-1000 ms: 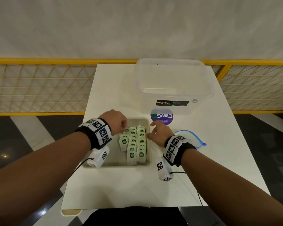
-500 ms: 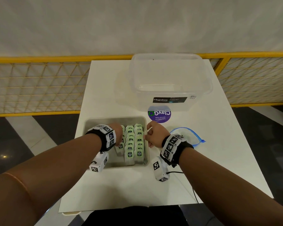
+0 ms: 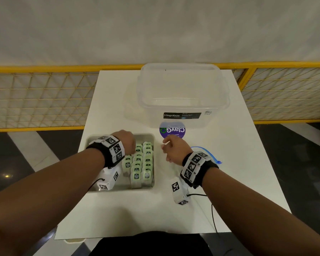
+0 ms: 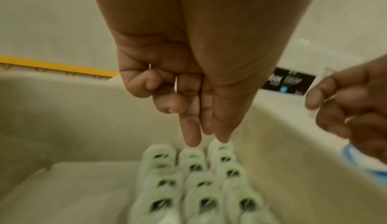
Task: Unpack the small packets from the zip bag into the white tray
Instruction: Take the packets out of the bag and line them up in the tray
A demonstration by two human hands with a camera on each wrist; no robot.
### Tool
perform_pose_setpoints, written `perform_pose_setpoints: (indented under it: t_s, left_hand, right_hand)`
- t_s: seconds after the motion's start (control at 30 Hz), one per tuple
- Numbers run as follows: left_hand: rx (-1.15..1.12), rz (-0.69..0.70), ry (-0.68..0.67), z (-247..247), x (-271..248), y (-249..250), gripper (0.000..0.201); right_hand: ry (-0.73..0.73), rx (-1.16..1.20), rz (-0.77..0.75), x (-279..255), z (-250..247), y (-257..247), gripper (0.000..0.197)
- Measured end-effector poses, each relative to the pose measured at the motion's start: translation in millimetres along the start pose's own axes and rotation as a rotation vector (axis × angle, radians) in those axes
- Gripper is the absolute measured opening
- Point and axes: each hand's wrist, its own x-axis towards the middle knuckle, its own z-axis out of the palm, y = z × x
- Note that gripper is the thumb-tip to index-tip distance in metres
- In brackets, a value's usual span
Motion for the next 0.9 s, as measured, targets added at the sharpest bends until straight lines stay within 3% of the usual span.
perform_pose_setpoints:
  t_s: [0.07, 0.2, 0.3, 0.43, 0.67, 0.9]
  left_hand:
    - [-0.074, 0.025, 0.075, -19, -4, 18, 0.024]
    - [-0.249, 0.154, 0.193, -46, -13, 77, 0.020]
    - [-0.335, 0.248, 0.205, -49, -10, 132, 0.015]
    - [-0.363, 0.316, 0.124, -32, 0, 183, 0.015]
    - [-0.154, 0.125, -0.105, 18, 16, 215, 0.017]
    - [-0.217, 0.003, -0.077, 44, 24, 216, 0.027]
  right_hand:
    - [0.073, -0.091, -0.052, -3, -22, 9, 0.005]
    - [0.139, -0.278, -0.034, -12, -68, 31, 0.009]
    - [0.066, -0.443, 0.040, -19, -96, 51, 0.009]
    - [-0.135, -0.610, -0.023, -32, -109, 68, 0.020]
    - [-0.273, -0.968, 0.029, -29, -105, 102, 0.045]
    - [-0.255, -1.019, -0.103, -31, -95, 123, 0.048]
